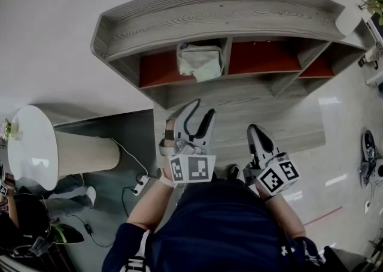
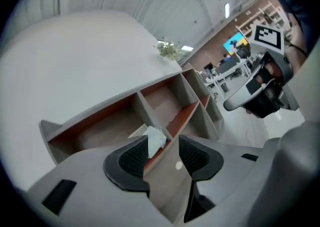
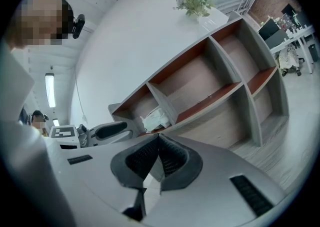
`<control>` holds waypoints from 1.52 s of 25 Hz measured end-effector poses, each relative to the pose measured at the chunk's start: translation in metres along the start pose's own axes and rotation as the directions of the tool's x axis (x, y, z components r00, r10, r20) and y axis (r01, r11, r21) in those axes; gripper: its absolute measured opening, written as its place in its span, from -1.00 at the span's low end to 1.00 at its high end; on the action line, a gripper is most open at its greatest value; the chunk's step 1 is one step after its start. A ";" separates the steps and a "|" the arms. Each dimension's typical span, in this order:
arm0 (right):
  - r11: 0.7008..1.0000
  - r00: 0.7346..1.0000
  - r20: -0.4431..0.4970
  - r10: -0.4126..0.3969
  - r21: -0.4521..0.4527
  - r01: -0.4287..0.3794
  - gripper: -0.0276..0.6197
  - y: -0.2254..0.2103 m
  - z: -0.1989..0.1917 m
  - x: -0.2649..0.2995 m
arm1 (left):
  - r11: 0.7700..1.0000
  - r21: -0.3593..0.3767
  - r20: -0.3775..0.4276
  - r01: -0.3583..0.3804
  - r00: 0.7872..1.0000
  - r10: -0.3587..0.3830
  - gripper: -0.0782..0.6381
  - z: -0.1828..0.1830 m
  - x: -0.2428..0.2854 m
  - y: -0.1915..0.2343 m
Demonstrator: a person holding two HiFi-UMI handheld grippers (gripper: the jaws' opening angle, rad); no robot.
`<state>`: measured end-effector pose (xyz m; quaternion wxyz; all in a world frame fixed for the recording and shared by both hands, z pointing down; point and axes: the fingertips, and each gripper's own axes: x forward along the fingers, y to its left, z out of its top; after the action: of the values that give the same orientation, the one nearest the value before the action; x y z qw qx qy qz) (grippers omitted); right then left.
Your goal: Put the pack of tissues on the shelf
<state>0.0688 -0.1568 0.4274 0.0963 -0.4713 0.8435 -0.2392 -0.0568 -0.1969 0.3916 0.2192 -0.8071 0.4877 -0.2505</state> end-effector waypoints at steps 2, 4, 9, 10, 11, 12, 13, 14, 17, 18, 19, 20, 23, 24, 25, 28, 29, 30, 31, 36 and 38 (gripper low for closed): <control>1.000 1.000 -0.001 0.014 -0.009 -0.014 -0.88 0.005 0.000 0.001 | 0.993 -0.110 -0.010 0.035 0.999 -0.037 -0.24 -0.007 -0.011 -0.006; 0.999 1.000 -0.005 0.027 -0.017 -0.027 -0.88 0.009 -0.001 0.002 | 0.974 -0.218 -0.008 0.064 0.998 -0.068 -0.24 -0.013 -0.022 -0.010; 0.997 0.999 -0.009 0.041 -0.061 -0.042 -0.88 0.021 0.004 0.003 | 0.906 -0.406 0.057 0.122 0.992 -0.109 -0.31 -0.014 -0.044 -0.014; 0.996 0.999 -0.003 0.045 -0.079 -0.045 -0.88 0.023 0.007 0.004 | 0.900 -0.420 0.080 0.117 0.993 -0.092 -0.38 -0.012 -0.048 -0.011; 0.994 0.999 0.001 0.049 -0.098 -0.049 -0.88 0.026 0.009 0.006 | 0.900 -0.422 0.109 0.108 0.992 -0.068 -0.59 -0.009 -0.052 -0.007; 0.992 0.999 0.004 0.053 -0.116 -0.052 -0.88 0.029 0.011 0.006 | 0.901 -0.422 0.132 0.101 0.990 -0.049 -0.73 -0.007 -0.057 -0.005; 0.989 0.998 0.006 0.056 -0.134 -0.054 -0.88 0.032 0.013 0.006 | 0.899 -0.427 0.147 0.098 0.988 -0.039 -0.73 -0.005 -0.062 -0.005; 0.987 0.998 0.009 0.058 -0.151 -0.056 -0.88 0.035 0.014 0.005 | 0.893 -0.439 0.156 0.097 0.987 -0.030 -0.74 -0.004 -0.066 -0.006; 0.980 0.998 0.032 0.063 -0.193 -0.055 -0.88 0.042 0.022 0.002 | 0.858 -0.506 0.175 0.086 0.985 0.005 -0.74 0.001 -0.074 -0.004; 0.977 0.997 0.047 0.066 -0.206 -0.054 -0.88 0.045 0.026 0.001 | 0.848 -0.524 0.180 0.086 0.984 0.011 -0.74 0.003 -0.075 -0.003; 0.973 0.995 0.064 0.070 -0.223 -0.054 -0.88 0.048 0.031 0.000 | 0.840 -0.535 0.188 0.089 0.982 0.016 -0.74 0.006 -0.077 -0.002; 0.969 0.994 0.080 0.075 -0.243 -0.053 -0.88 0.051 0.035 -0.001 | 0.834 -0.543 0.196 0.093 0.980 0.018 -0.74 0.008 -0.078 -0.001; 0.952 0.991 0.103 0.085 -0.302 -0.050 -0.88 0.059 0.043 -0.005 | 0.828 -0.551 0.214 0.105 0.977 0.019 -0.74 0.013 -0.080 -0.001; 0.948 0.991 0.104 0.086 -0.314 -0.050 -0.88 0.060 0.044 -0.006 | 0.828 -0.550 0.216 0.108 0.976 0.016 -0.74 0.013 -0.080 -0.001; 0.945 0.991 0.104 0.087 -0.322 -0.049 -0.88 0.060 0.045 -0.007 | 0.829 -0.549 0.216 0.110 0.976 0.013 -0.74 0.013 -0.080 -0.002; 0.940 0.991 0.102 0.088 -0.339 -0.048 -0.88 0.061 0.045 -0.007 | 0.847 -0.520 0.224 0.110 0.974 0.011 -0.74 0.015 -0.077 -0.002; 0.938 0.991 0.102 0.087 -0.342 -0.047 -0.88 0.061 0.045 -0.007 | 0.864 -0.491 0.225 0.108 0.974 0.006 -0.74 0.016 -0.076 -0.003; 0.937 0.991 0.102 0.085 -0.346 -0.045 -0.88 0.061 0.046 -0.007 | 0.878 -0.467 0.224 0.108 0.975 -0.001 -0.74 0.017 -0.075 -0.004; 0.937 0.991 0.102 0.083 -0.348 -0.043 -0.88 0.061 0.046 -0.007 | 0.879 -0.465 0.224 0.109 0.974 -0.003 -0.74 0.017 -0.074 -0.004; 0.935 0.992 0.100 0.076 -0.352 -0.036 -0.88 0.059 0.046 -0.004 | 0.814 -0.564 0.239 0.142 0.971 -0.003 -0.74 0.015 -0.070 -0.002; 0.934 0.992 0.102 0.075 -0.355 -0.034 -0.88 0.059 0.048 -0.004 | 0.807 -0.573 0.241 0.144 0.971 -0.002 -0.74 0.015 -0.068 0.000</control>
<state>0.0453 -0.1425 0.3567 0.0649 -0.4703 0.8784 -0.0544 -0.0751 -0.1346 0.3669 0.0043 -0.8768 0.4808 -0.0016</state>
